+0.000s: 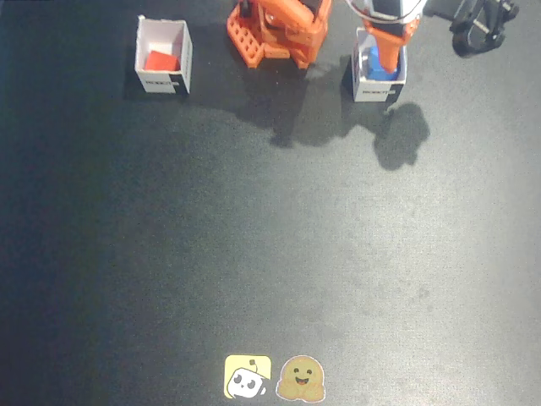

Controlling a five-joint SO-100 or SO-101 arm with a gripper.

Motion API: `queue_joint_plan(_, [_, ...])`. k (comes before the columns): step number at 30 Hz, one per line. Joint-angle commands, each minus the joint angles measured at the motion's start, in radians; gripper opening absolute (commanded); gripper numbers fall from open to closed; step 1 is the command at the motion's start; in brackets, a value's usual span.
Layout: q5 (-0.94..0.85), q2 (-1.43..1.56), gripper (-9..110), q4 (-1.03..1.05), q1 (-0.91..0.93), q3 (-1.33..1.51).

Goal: Put the red cube in the right box and the blue cube in the left box.

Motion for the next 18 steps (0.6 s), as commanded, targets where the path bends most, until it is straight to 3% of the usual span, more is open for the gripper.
queue_joint_plan(1, [0.005, 0.031, 7, 0.011, 0.032, -0.006])
queue_joint_plan(7, [-0.012, 0.029, 3, -0.018, 0.117, 0.005])
queue_joint_plan(18, [-0.158, 0.069, 0, -0.021, 0.518, 0.008])
